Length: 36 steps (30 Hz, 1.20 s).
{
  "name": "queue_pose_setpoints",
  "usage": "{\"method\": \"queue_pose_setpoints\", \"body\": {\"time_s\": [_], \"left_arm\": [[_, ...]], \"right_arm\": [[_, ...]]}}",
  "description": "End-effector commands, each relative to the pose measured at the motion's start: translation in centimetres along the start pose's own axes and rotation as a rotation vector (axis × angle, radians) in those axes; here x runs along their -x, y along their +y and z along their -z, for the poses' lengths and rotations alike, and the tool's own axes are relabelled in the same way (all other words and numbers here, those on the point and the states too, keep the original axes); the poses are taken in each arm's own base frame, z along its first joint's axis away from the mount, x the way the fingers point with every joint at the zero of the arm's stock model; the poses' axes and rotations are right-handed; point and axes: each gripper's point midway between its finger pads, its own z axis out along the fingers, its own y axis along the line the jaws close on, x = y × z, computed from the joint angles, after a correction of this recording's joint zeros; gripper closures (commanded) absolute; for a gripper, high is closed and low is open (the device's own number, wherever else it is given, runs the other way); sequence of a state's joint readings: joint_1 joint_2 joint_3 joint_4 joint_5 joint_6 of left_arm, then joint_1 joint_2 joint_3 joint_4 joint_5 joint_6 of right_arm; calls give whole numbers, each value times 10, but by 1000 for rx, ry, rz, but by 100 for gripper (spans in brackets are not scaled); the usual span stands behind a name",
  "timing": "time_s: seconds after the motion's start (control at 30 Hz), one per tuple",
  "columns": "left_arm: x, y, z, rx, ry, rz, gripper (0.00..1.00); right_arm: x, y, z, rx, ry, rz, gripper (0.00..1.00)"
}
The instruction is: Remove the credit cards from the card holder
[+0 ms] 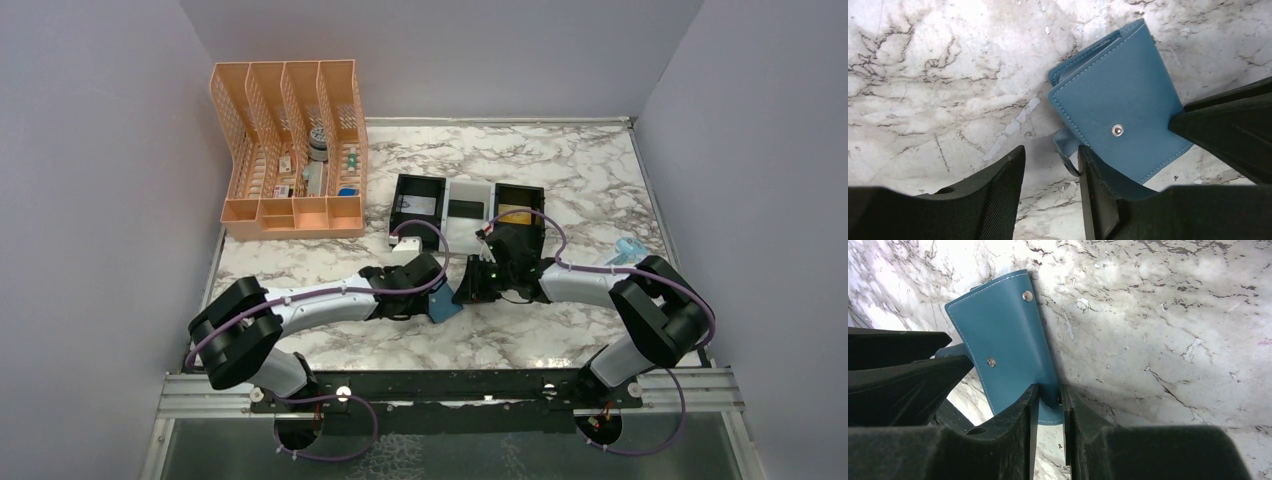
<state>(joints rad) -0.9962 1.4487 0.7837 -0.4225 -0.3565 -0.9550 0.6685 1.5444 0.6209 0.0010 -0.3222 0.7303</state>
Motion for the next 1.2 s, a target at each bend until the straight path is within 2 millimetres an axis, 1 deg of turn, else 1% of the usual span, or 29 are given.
{"method": "queue_pose_setpoints", "body": {"time_s": [0.0,0.17,0.23,0.3,0.4,0.47,0.53,0.63,0.7,0.73,0.8,0.83,0.93,0.97,1.03,1.07,1.17], "left_arm": [[2,10,3,22,-29,44,56],[7,9,3,12,-59,59,57],[8,8,1,6,-67,61,61],[9,6,-1,-4,-76,70,69],[10,5,-2,-18,-92,108,85],[11,3,-1,-45,-109,130,94],[12,2,2,-68,-123,140,100],[14,4,6,-88,-142,142,100],[15,6,8,-96,-153,140,100],[15,6,9,-101,-155,139,100],[16,6,12,-113,-157,132,100],[16,5,13,-117,-156,133,100],[17,2,15,-138,-158,131,100],[19,-1,17,-148,-161,127,100],[23,-7,21,-174,-166,118,100],[26,-10,24,-187,-170,114,100],[32,-22,34,-242,-174,98,100]], "right_arm": [[-10,-19,-1,-89,28,-4,77],[-7,-16,-3,-87,28,-3,77],[-6,-14,-3,-78,27,-6,77],[-4,-12,-4,-72,26,-6,77],[2,-7,-3,-69,20,-4,76],[5,-4,-1,-65,12,-1,73],[7,-2,2,-62,4,1,68],[9,3,7,-45,-6,14,59],[13,7,11,-44,-17,34,51],[16,8,14,-46,-28,45,46],[23,9,19,-60,-58,57,32],[29,13,22,-55,-82,70,28],[40,32,25,29,-115,122,24],[41,40,25,69,-113,139,24],[39,50,23,126,-95,160,24],[38,54,22,146,-83,162,24],[31,54,15,164,-35,145,26]]}}
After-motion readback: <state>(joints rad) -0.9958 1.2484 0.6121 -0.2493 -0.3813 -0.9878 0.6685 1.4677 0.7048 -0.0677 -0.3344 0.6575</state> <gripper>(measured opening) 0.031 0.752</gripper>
